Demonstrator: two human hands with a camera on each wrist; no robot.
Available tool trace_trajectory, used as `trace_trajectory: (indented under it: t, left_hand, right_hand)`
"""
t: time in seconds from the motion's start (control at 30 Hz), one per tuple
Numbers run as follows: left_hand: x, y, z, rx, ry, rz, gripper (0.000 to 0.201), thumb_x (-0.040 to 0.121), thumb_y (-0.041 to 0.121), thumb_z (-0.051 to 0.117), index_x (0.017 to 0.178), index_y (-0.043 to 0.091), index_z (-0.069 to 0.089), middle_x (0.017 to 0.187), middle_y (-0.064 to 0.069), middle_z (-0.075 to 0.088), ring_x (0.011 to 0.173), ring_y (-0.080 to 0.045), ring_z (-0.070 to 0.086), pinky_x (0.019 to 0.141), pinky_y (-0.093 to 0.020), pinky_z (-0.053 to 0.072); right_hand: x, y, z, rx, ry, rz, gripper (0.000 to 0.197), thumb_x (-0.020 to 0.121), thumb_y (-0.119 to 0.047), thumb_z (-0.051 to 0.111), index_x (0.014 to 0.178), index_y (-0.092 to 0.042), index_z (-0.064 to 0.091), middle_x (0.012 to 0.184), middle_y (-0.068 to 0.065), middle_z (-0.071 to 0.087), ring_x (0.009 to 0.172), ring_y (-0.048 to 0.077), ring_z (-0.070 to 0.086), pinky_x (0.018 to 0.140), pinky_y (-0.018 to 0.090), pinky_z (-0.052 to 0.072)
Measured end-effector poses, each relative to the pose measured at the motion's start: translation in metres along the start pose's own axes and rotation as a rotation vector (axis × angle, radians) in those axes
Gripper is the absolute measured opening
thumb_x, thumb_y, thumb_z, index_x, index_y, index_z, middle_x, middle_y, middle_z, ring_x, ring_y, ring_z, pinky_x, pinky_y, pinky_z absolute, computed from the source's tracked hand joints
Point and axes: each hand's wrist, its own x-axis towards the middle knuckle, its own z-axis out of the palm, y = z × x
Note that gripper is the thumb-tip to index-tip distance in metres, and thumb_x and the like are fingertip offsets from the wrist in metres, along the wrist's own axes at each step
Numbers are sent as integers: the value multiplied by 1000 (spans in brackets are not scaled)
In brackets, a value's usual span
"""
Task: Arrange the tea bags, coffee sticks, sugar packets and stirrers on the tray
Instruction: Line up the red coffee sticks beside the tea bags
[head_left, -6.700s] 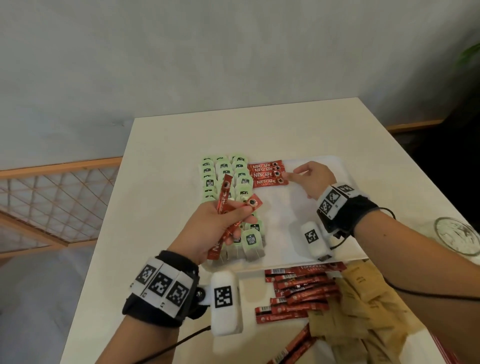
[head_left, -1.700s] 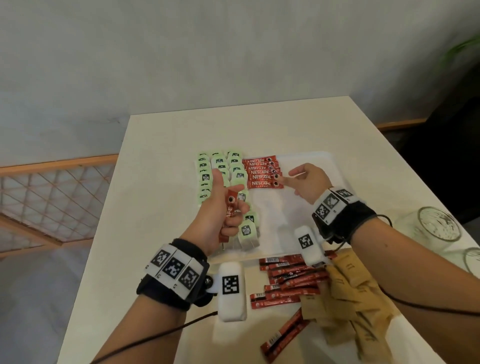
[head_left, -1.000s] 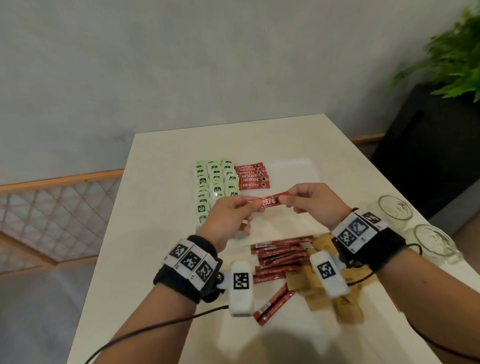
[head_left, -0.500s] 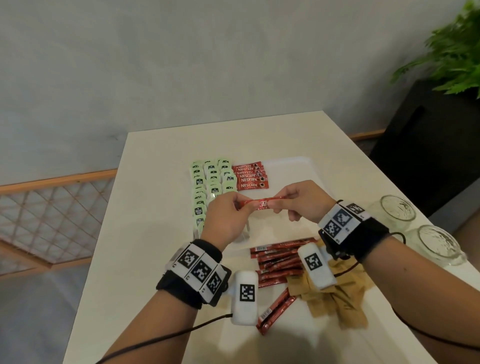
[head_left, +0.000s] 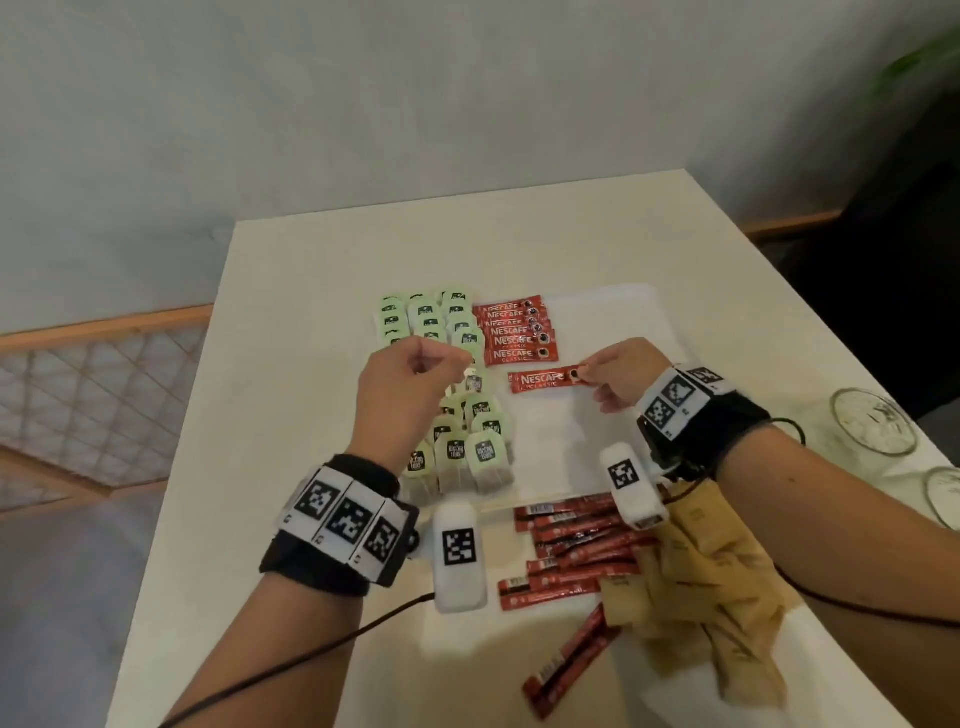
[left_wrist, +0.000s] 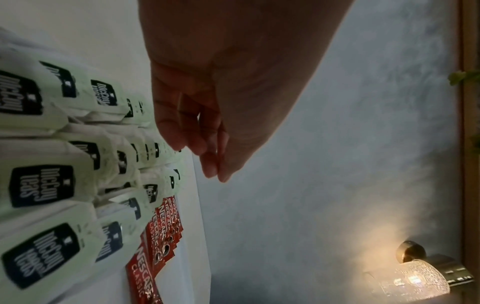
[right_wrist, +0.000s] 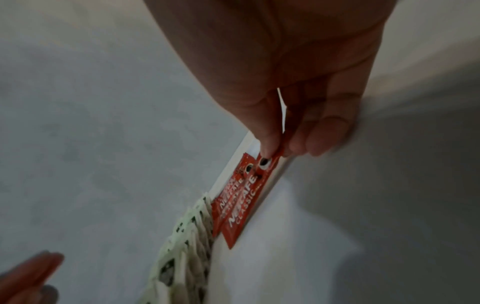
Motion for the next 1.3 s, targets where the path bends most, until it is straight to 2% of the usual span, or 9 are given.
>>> trace_trajectory:
  t: [0.13, 0.33, 0.63, 0.8, 0.97, 1.03, 1.1, 1.2, 1.3]
  left_hand:
    - [5, -8, 4, -19, 8, -20, 8, 87, 27, 71, 86, 19, 72, 77, 3, 72, 67, -8, 59, 72, -37, 56]
    - [5, -20, 4, -33, 11, -39, 10, 87, 29, 72, 87, 19, 71, 78, 3, 73, 65, -8, 58, 65, -33, 50]
    - [-5, -10, 2, -24, -16, -22, 9, 88, 26, 71, 87, 17, 70, 77, 1, 72, 67, -11, 59, 67, -34, 53]
    - [-25, 1, 4, 39, -87, 52, 5, 87, 26, 71, 86, 22, 70, 76, 0, 71, 66, -8, 60, 69, -32, 53]
    - [-62, -3, 24, 291, -336, 96, 11, 87, 29, 73, 92, 22, 67, 79, 9, 64, 68, -3, 58, 61, -15, 44]
    - [-79, -8, 33, 477, -468, 138, 14, 84, 32, 75, 91, 25, 65, 82, 12, 63, 75, -3, 60, 66, -18, 46]
    - [-94, -14, 40, 657, -549, 174, 20, 80, 39, 78, 87, 29, 63, 85, 13, 62, 80, -7, 60, 68, -22, 46]
    - [-111, -20, 45, 907, -518, 242, 36, 71, 52, 79, 93, 30, 59, 96, 12, 59, 88, -10, 57, 67, -27, 41]
    - [-122, -24, 48, 983, -497, 288, 51, 69, 57, 79, 106, 29, 57, 101, 10, 58, 93, -12, 56, 71, -29, 40]
  right_hand:
    - [14, -7, 10, -106, 46, -31, 14, 85, -16, 73, 95, -7, 72, 70, 4, 62, 52, 17, 55, 56, 27, 54]
    - [25, -12, 18, -82, 92, 16, 30, 80, -21, 79, 97, -14, 55, 84, 1, 57, 50, 18, 58, 60, 31, 56]
    - [12, -20, 16, 16, 63, 16, 35, 81, -20, 77, 105, -10, 54, 84, 11, 60, 56, 21, 59, 35, 20, 46]
    - [-26, -6, -2, 22, 50, -104, 30, 81, -24, 77, 101, -11, 59, 88, 7, 60, 62, 18, 59, 59, 36, 60]
    - [-92, 33, -17, -148, -123, -347, 10, 80, -25, 77, 89, -21, 75, 84, -2, 69, 63, 10, 61, 60, 23, 52]
    - [-112, 48, -18, -265, -180, -400, 11, 75, -27, 81, 85, -26, 76, 78, -9, 71, 61, -2, 58, 63, 18, 45]
    - [-125, 64, -15, -344, -224, -407, 17, 68, -31, 86, 82, -31, 75, 77, -10, 71, 61, -5, 57, 65, 18, 43]
    - [-137, 86, -6, -415, -220, -407, 30, 59, -35, 90, 82, -38, 72, 86, -12, 67, 76, 0, 60, 76, 23, 49]
    - [-145, 96, -1, -489, -202, -441, 39, 57, -38, 90, 91, -34, 71, 95, -13, 64, 88, 5, 60, 86, 27, 51]
